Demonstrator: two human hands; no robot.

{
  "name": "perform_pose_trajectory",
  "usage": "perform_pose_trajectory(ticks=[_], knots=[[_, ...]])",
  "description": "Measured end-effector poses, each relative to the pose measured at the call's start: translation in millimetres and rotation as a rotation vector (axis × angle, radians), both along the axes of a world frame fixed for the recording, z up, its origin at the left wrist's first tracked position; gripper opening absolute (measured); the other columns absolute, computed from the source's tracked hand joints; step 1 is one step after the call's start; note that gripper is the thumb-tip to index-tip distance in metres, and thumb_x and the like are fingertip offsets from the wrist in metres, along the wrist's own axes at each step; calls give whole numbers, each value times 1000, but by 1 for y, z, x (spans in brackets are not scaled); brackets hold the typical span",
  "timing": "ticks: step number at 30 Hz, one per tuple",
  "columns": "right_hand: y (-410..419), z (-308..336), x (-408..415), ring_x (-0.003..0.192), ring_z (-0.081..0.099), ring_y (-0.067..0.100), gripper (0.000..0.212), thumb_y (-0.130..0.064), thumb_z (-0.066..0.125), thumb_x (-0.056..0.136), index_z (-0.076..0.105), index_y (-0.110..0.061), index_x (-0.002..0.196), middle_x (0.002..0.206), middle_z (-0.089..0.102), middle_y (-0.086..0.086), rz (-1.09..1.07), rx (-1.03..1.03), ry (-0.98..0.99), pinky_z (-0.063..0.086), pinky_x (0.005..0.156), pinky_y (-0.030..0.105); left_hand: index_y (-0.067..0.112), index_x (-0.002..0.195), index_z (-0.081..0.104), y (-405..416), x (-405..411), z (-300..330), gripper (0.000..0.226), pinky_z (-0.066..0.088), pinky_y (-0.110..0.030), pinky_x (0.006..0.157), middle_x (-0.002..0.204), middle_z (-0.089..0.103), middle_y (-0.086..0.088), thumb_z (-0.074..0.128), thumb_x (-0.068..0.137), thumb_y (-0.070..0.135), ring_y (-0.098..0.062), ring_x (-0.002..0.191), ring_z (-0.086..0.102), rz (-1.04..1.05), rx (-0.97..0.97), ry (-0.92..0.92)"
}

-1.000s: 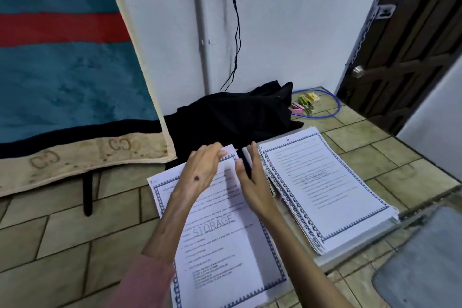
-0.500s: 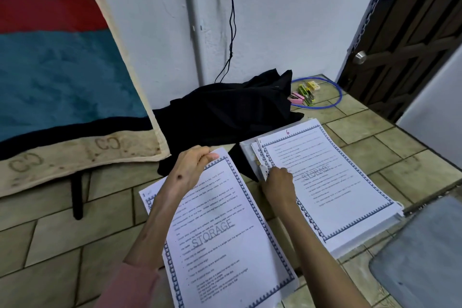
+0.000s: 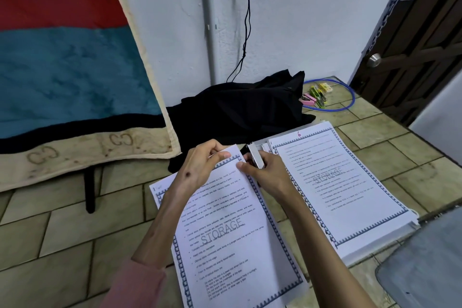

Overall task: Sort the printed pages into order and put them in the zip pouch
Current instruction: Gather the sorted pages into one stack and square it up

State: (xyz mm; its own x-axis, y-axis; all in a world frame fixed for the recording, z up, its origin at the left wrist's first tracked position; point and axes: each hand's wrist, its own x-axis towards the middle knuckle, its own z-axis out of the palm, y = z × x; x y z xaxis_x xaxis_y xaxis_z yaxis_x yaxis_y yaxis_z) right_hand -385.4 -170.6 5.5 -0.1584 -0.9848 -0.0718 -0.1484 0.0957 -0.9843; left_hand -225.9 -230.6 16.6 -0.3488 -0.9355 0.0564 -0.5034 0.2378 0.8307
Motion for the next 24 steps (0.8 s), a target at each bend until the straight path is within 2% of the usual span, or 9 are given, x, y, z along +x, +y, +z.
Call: perform_pose_trajectory(ticks=[3, 4, 6, 8, 11, 13, 15, 19, 24], knots=[[1, -4, 1, 48, 56, -5, 15, -10, 68, 83, 62, -15, 71, 50, 61, -16, 16, -20, -38, 41, 49, 8, 26, 79, 63, -1, 7, 1, 8, 44, -13, 62, 73, 62, 9, 63, 86, 30, 5, 63, 55, -40, 29, -33], [1, -4, 1, 53, 61, -3, 13, -10, 68, 83, 63, -15, 72, 55, 65, -14, 16, -19, -52, 44, 52, 10, 24, 83, 66, -2, 10, 1, 9, 48, -21, 67, 78, 66, 7, 63, 86, 32, 2, 69, 59, -51, 50, -65], [1, -6, 1, 61, 65, 2, 11, -12, 68, 83, 66, -16, 73, 63, 69, -11, 12, -17, -67, 48, 57, 13, 21, 89, 68, -4, 18, -1, 15, 51, -38, 75, 86, 70, -1, 60, 88, 33, -16, 82, 65, -55, 92, -158], [2, -6, 2, 59, 61, 0, 16, -18, 66, 86, 63, -18, 70, 60, 65, -14, 23, -21, -51, 45, 58, 13, 22, 87, 68, -4, 23, -2, 14, 52, -44, 79, 87, 71, -7, 56, 91, 29, -24, 86, 66, -42, 108, -201], [1, -6, 3, 50, 45, 0, 37, -37, 52, 94, 47, -16, 64, 53, 50, -14, -53, -54, 82, 37, 53, 13, 23, 86, 69, -2, 24, 0, 13, 54, -44, 82, 88, 72, -7, 58, 90, 28, -23, 87, 67, -31, 103, -206], [-2, -5, 3, 55, 47, 10, 45, -43, 45, 95, 48, -5, 72, 61, 51, -1, -172, -97, 166, 39, 55, 23, 21, 89, 71, 0, 23, 4, 13, 55, -42, 83, 87, 73, -3, 60, 89, 27, -19, 86, 68, -34, 108, -214], [-8, 1, 5, 54, 46, 10, 46, -40, 44, 96, 45, -2, 69, 59, 49, 3, -318, -165, 129, 39, 53, 22, 18, 91, 73, 2, 21, 7, 15, 55, -39, 82, 85, 73, 0, 61, 88, 27, -14, 83, 68, -39, 105, -218], [-25, 13, 14, 58, 44, 12, 40, -34, 42, 96, 39, -13, 62, 60, 47, 0, -601, -174, -22, 37, 58, 27, 17, 92, 74, 4, 18, 18, 16, 56, -37, 81, 84, 74, 1, 63, 87, 28, -11, 81, 69, -61, 77, -225], [-33, 15, 27, 88, 54, 22, 49, -43, 26, 98, 55, -4, 92, 88, 60, 4, -705, -93, -142, 41, 82, 37, 16, 97, 74, 8, 14, 25, 18, 56, -35, 85, 90, 74, 2, 63, 87, 27, -7, 85, 68, -92, 81, -220]])
